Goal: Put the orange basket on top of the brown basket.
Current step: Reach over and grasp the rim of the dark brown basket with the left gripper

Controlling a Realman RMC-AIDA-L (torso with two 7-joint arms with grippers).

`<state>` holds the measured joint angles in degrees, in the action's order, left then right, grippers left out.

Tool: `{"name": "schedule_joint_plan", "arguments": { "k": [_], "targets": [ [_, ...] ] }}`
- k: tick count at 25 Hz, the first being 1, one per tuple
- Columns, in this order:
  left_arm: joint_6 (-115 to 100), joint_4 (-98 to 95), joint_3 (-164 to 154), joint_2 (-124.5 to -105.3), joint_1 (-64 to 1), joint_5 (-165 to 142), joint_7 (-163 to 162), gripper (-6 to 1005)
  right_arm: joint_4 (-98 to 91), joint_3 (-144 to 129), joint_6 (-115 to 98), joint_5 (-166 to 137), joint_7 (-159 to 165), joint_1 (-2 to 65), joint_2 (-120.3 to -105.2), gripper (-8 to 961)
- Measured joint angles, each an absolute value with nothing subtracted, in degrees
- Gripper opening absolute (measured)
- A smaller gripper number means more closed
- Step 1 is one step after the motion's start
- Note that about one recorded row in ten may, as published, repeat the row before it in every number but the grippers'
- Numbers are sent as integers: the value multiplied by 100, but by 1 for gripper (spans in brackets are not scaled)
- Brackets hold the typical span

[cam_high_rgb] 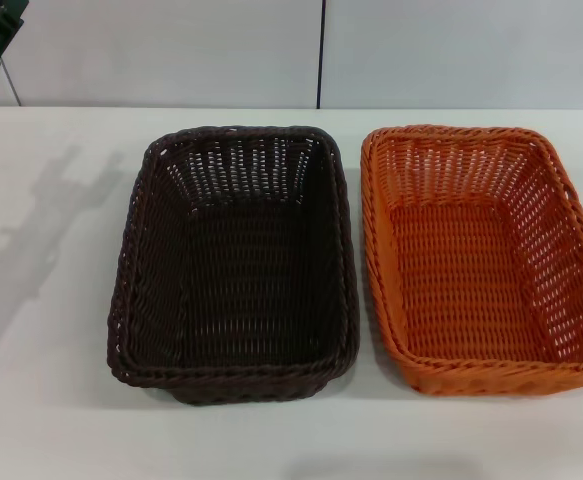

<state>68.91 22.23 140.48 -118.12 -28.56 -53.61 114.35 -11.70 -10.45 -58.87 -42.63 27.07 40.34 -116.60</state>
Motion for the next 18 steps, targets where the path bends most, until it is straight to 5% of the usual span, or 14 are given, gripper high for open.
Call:
{"name": "schedule_joint_plan", "arguments": {
  "k": [15,18],
  "targets": [
    [6871,2207,14017,-11804,-2872,-5390,11425,800,-1089,-1046,-5828,-4263,2707,4048,-11649,584],
    [6299,2492,13567,-11664,-2986,-5701,10952,800,-1089,-1046,-5822,-4263,2707,4057,-11647,584]
  ]
}}
